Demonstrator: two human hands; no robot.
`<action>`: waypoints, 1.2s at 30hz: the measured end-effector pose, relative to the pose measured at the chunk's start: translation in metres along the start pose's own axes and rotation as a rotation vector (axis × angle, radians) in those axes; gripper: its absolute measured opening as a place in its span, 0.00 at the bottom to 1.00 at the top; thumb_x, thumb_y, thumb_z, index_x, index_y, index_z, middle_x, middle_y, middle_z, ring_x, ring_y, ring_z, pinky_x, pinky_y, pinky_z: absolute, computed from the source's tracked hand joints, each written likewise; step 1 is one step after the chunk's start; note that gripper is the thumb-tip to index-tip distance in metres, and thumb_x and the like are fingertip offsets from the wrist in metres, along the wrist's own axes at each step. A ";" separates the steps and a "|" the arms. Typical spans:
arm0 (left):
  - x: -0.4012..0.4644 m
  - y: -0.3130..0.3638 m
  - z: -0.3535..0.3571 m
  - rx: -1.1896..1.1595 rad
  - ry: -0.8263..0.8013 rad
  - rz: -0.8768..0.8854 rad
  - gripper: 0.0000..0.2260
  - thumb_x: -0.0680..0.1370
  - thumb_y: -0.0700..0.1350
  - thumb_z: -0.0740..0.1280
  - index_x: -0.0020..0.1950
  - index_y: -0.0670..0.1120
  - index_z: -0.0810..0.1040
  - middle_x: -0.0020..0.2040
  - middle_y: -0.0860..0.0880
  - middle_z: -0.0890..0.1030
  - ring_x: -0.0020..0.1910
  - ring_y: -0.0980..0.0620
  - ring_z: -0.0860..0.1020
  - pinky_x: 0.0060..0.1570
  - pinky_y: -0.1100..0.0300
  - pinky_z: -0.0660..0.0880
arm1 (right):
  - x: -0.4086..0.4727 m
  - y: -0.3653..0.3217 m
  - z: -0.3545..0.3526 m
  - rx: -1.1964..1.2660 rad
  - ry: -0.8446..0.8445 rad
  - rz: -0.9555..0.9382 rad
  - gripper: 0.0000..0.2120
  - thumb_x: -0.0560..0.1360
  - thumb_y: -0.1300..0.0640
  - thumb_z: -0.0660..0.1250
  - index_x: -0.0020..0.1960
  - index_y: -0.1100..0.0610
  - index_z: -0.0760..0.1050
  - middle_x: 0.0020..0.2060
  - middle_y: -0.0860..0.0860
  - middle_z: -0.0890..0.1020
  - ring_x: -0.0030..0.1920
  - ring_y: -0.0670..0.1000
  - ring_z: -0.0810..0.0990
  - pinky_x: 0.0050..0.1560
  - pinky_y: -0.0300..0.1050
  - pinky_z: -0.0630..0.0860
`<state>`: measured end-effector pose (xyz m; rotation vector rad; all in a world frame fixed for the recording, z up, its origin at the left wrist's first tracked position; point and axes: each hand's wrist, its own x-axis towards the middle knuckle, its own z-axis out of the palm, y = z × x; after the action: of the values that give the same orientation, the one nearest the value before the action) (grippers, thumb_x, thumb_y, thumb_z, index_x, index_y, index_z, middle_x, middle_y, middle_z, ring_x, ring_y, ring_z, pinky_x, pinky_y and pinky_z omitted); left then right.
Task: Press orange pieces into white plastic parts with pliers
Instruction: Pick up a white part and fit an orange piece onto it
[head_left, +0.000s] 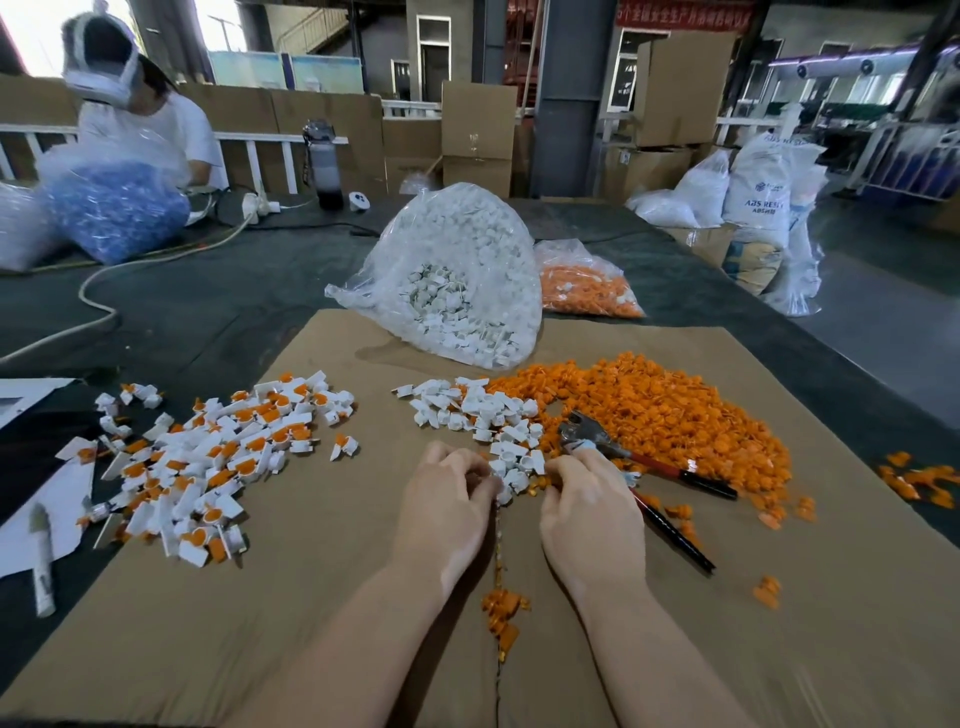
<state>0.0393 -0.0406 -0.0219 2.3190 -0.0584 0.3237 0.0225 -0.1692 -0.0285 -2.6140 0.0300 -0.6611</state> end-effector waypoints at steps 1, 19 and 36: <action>0.000 0.000 0.000 0.015 -0.020 -0.004 0.07 0.76 0.49 0.67 0.51 0.48 0.80 0.45 0.56 0.69 0.41 0.59 0.70 0.38 0.70 0.60 | 0.001 0.001 0.000 -0.017 -0.018 0.003 0.08 0.74 0.65 0.64 0.50 0.60 0.79 0.49 0.54 0.79 0.52 0.55 0.76 0.53 0.46 0.73; -0.001 -0.001 -0.006 -0.156 -0.111 0.013 0.03 0.77 0.48 0.67 0.43 0.53 0.75 0.39 0.57 0.78 0.41 0.60 0.74 0.39 0.72 0.68 | -0.001 -0.003 -0.003 0.062 0.123 -0.137 0.04 0.69 0.65 0.73 0.39 0.60 0.79 0.33 0.53 0.79 0.37 0.56 0.78 0.35 0.51 0.77; 0.000 -0.005 -0.005 -0.239 -0.059 -0.030 0.09 0.77 0.45 0.67 0.38 0.56 0.73 0.36 0.58 0.76 0.37 0.61 0.73 0.34 0.74 0.66 | -0.002 -0.006 -0.009 0.239 0.084 -0.128 0.02 0.70 0.61 0.73 0.41 0.59 0.81 0.35 0.50 0.81 0.38 0.49 0.78 0.39 0.41 0.73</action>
<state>0.0394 -0.0332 -0.0222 2.0900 -0.0866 0.2209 0.0163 -0.1674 -0.0193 -2.3715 -0.1810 -0.7684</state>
